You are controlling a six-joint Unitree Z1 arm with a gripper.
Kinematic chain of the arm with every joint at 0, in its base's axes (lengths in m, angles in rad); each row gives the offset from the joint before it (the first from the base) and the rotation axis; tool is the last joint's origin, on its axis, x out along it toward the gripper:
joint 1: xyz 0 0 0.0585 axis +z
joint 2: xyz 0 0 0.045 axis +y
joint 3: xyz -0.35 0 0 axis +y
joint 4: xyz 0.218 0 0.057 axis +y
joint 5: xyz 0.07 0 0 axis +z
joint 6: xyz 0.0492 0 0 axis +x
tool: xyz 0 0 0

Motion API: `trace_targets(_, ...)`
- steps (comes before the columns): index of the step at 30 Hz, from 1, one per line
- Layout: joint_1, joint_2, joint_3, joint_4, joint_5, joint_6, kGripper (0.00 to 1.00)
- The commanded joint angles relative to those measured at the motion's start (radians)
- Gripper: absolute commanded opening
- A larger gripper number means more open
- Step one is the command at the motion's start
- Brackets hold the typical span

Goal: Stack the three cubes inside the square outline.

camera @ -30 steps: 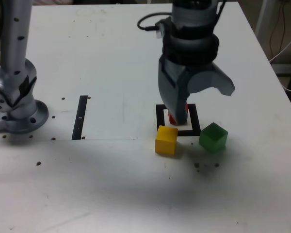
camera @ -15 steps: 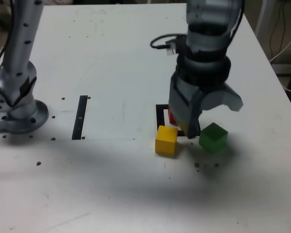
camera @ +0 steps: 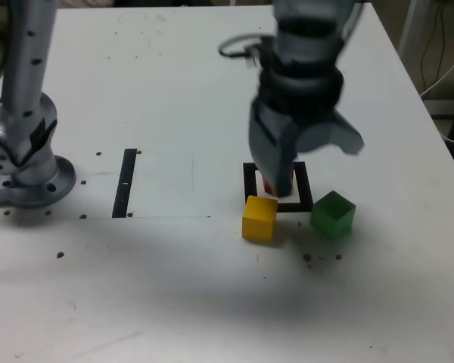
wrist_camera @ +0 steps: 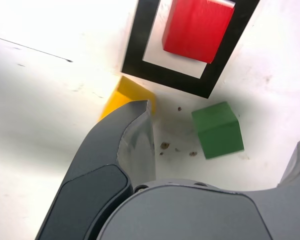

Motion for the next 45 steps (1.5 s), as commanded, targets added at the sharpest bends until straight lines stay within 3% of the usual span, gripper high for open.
trace_targets(1,-0.006,-0.026,0.035,-0.003,0.009,0.038,0.99)
trace_targets(6,-0.025,-0.060,0.123,-0.017,0.010,0.175,1.00)
trace_targets(13,-0.071,-0.064,0.217,-0.025,-0.031,0.332,0.99)
trace_targets(20,-0.095,-0.047,0.251,-0.066,-0.040,0.352,0.99)
trace_targets(36,-0.083,0.041,0.276,-0.147,-0.087,0.392,0.85)
trace_targets(45,-0.077,0.042,0.284,-0.174,-0.059,0.400,0.70)
